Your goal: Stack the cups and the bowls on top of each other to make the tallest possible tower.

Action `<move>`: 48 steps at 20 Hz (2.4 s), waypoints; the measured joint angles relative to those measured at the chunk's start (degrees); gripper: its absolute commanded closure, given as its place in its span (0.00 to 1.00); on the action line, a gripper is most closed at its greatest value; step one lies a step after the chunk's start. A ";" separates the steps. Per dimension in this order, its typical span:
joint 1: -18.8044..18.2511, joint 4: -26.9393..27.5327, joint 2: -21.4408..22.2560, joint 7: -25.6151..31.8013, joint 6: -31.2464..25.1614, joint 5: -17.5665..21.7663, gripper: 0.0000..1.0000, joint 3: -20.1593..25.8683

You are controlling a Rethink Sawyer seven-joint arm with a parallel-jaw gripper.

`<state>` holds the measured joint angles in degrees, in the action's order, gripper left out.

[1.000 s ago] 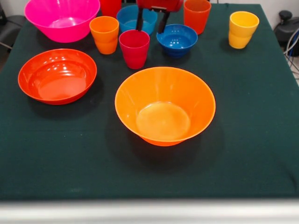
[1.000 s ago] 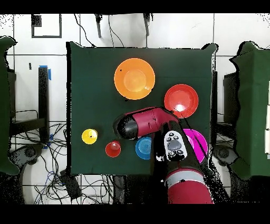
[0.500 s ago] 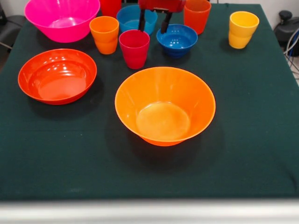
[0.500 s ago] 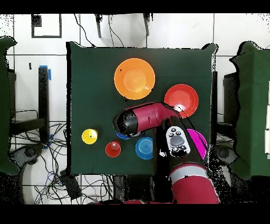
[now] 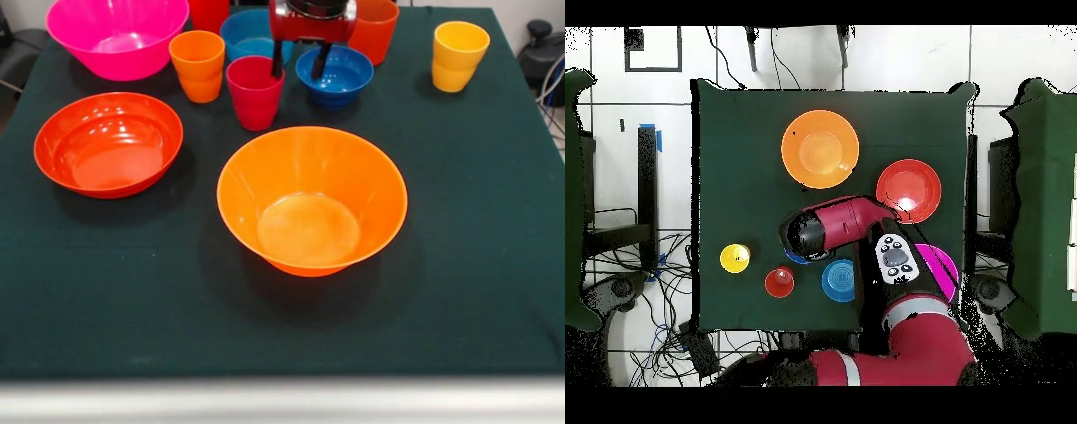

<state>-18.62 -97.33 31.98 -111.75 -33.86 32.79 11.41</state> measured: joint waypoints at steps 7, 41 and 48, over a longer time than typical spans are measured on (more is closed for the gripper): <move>0.06 0.05 -1.67 0.00 1.02 2.63 0.00 0.00; -1.73 1.56 1.68 0.00 -4.18 3.60 1.00 2.88; -2.28 1.55 5.86 0.00 -10.84 1.72 1.00 4.49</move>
<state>-20.90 -95.78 37.84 -111.75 -44.69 34.52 15.89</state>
